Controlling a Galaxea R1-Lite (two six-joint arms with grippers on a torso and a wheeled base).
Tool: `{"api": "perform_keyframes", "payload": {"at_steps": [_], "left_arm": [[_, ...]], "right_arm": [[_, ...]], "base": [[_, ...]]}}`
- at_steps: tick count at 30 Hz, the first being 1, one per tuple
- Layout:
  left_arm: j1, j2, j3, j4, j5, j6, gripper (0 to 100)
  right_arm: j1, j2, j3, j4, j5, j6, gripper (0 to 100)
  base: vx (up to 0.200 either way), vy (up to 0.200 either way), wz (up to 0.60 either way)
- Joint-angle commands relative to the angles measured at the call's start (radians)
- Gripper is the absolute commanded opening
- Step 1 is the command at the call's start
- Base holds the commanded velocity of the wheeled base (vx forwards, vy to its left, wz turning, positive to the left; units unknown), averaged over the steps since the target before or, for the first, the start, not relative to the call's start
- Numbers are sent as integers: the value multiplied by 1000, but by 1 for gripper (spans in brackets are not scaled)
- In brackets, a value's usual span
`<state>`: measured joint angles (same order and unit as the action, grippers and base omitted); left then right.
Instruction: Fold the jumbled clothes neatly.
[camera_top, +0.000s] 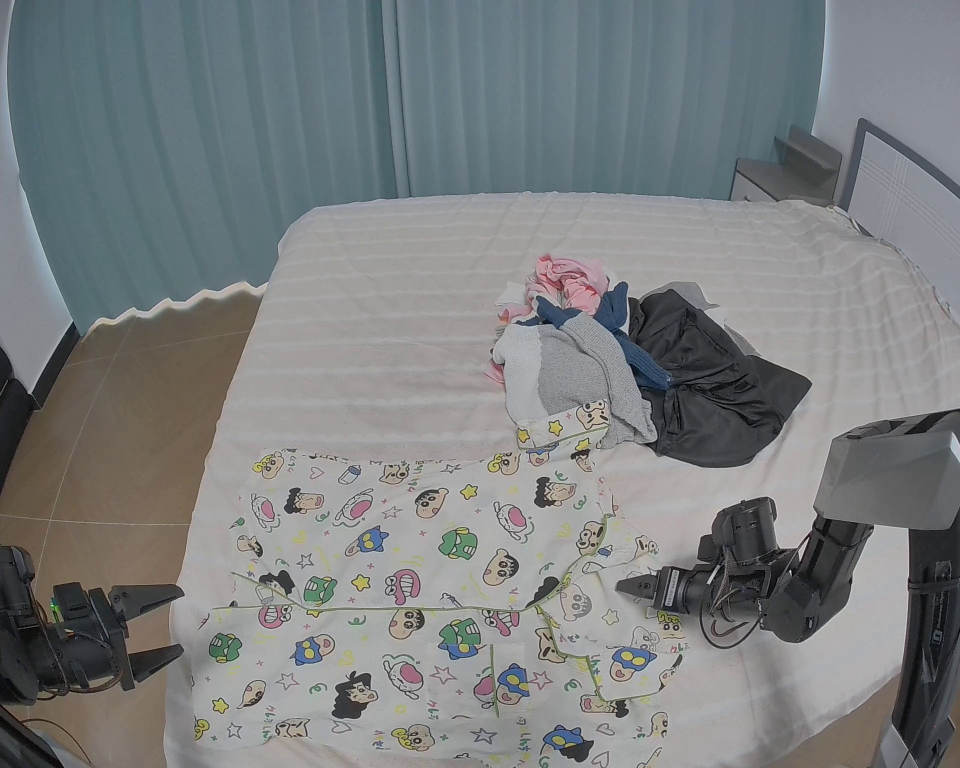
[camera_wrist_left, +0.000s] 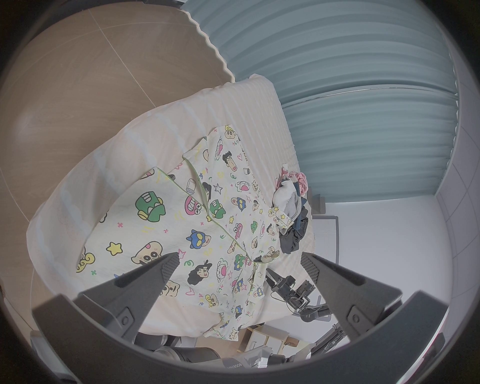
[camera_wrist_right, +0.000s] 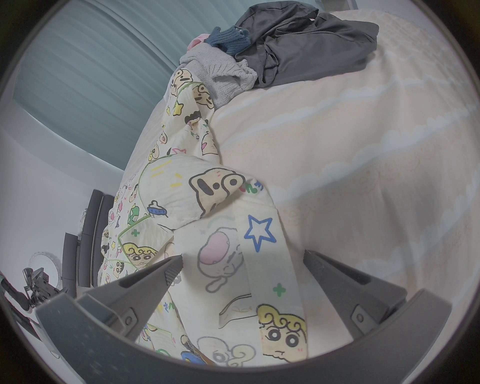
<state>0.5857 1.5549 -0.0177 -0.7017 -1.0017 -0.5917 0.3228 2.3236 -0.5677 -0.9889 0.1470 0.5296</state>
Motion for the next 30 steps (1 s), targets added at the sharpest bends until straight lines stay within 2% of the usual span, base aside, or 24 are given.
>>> {"api": "perform_keyframes", "payload": {"at_steps": [1,2,19,30], "left_arm": [[0,1,16,1,0,0,100],[0,1,16,1,0,0,100],[0,1,16,2,0,0,100],[0,-3,16,4,0,0,100]], "right_arm": [[-1,14,2,3,2,12,100],[-1,14,2,3,2,20,0],[-8,-41,40,-4,0,33,0],[-80,-98,86,-4,-6,17,0]], "base": [[0,0,0],[0,0,0],[0,0,0],[0,0,0]]}}
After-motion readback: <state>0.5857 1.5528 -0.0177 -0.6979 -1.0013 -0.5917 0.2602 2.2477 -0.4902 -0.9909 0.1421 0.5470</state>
